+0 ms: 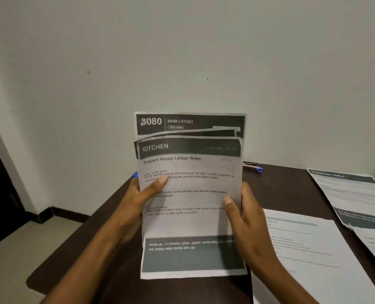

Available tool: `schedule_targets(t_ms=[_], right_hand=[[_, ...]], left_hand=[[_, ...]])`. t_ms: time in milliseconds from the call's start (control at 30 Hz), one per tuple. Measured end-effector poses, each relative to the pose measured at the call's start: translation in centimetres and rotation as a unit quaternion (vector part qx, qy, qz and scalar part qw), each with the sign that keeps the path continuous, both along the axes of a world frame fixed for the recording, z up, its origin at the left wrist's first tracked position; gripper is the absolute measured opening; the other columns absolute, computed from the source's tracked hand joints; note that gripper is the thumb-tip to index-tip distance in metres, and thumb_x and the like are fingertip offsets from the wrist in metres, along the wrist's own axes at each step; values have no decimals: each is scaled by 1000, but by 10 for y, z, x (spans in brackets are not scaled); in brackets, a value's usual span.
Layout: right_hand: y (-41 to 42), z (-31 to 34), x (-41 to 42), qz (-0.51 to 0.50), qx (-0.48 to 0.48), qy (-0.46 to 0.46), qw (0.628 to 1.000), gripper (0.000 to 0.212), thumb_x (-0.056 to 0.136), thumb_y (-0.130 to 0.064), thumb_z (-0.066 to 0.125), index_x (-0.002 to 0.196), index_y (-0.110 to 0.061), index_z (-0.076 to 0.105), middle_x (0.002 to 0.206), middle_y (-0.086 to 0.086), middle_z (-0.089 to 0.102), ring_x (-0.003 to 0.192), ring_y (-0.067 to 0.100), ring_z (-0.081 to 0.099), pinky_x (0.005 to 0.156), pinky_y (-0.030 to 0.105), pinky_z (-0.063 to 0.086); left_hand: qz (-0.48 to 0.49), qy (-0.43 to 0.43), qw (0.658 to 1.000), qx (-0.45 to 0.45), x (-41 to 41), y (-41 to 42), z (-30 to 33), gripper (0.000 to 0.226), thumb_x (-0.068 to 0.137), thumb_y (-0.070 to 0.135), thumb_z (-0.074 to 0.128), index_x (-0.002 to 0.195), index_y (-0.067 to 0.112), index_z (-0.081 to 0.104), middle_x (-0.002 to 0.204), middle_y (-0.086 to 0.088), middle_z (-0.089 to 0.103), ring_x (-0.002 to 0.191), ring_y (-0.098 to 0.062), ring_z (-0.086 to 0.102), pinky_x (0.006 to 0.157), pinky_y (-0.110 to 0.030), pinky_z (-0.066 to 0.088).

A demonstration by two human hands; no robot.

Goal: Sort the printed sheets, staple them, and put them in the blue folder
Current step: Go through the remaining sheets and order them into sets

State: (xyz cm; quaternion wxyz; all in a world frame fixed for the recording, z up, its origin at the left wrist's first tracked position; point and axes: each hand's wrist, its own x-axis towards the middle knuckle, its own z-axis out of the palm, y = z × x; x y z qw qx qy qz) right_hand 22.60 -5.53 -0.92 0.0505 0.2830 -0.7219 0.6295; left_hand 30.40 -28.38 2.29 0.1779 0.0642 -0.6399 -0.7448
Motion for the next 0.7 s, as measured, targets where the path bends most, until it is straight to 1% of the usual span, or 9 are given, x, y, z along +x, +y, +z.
schedule_targets(t_ms=[67,100,200,300,367,467,567,633,700], right_hand=[[-2,0,0,-10,6,-1,1000,22,106,-35,50,124,-25,53,117,-15,71,103,2,73,75,27,65],[-3,3,0,-11,2,3,1000,18,106,-34,50,122,-26,53,115,-17,71,102,1,73,73,25,65],[-4,20,3,-17,-33,27,999,17,106,-32,53,120,-24,55,110,-21,72,102,-1,73,70,18,61],[-6,36,9,-18,-83,52,995,25,105,-34,52,126,-22,57,113,-22,71,105,1,72,74,18,62],[-8,38,11,-31,-101,58,993,32,103,-37,52,130,-22,59,116,-18,72,110,4,70,80,20,62],[-9,26,14,-30,-93,40,994,34,100,-43,52,130,-28,59,120,-20,71,115,4,67,86,21,61],[-6,15,17,-23,-76,41,996,33,103,-39,52,133,-29,57,121,-23,70,116,0,66,86,16,59],[-7,15,16,-21,-65,49,996,31,105,-36,51,134,-28,56,120,-26,69,115,-3,65,84,12,57],[-7,18,13,-22,-51,51,997,24,107,-31,50,130,-27,57,116,-27,70,111,-5,67,81,14,58]], left_hand=[[6,-19,1000,0,2,3,1,45,91,38,74,128,16,61,117,-14,78,101,-34,78,81,-44,66],[9,-14,1000,0,3,4,5,48,90,41,74,129,16,61,118,-14,78,102,-34,78,82,-45,66],[39,21,999,32,11,3,24,77,82,55,84,140,16,52,125,-17,74,107,-39,75,92,-59,60],[61,63,996,10,21,4,48,69,81,60,81,134,28,52,115,-11,78,101,-38,77,87,-59,61],[64,73,995,-21,22,3,56,68,82,63,77,134,24,54,112,-11,78,98,-37,78,83,-58,63],[64,67,995,-37,23,3,46,74,83,62,74,137,15,55,120,-14,76,106,-38,76,90,-60,61],[58,44,997,5,22,1,23,74,80,55,79,139,18,56,126,-11,75,115,-36,73,96,-59,58],[54,35,998,-20,20,0,16,67,84,52,73,139,18,57,125,-9,76,114,-32,74,95,-55,60],[57,20,998,-34,17,-4,15,67,84,56,73,140,22,57,125,-7,76,114,-30,74,96,-54,59]])
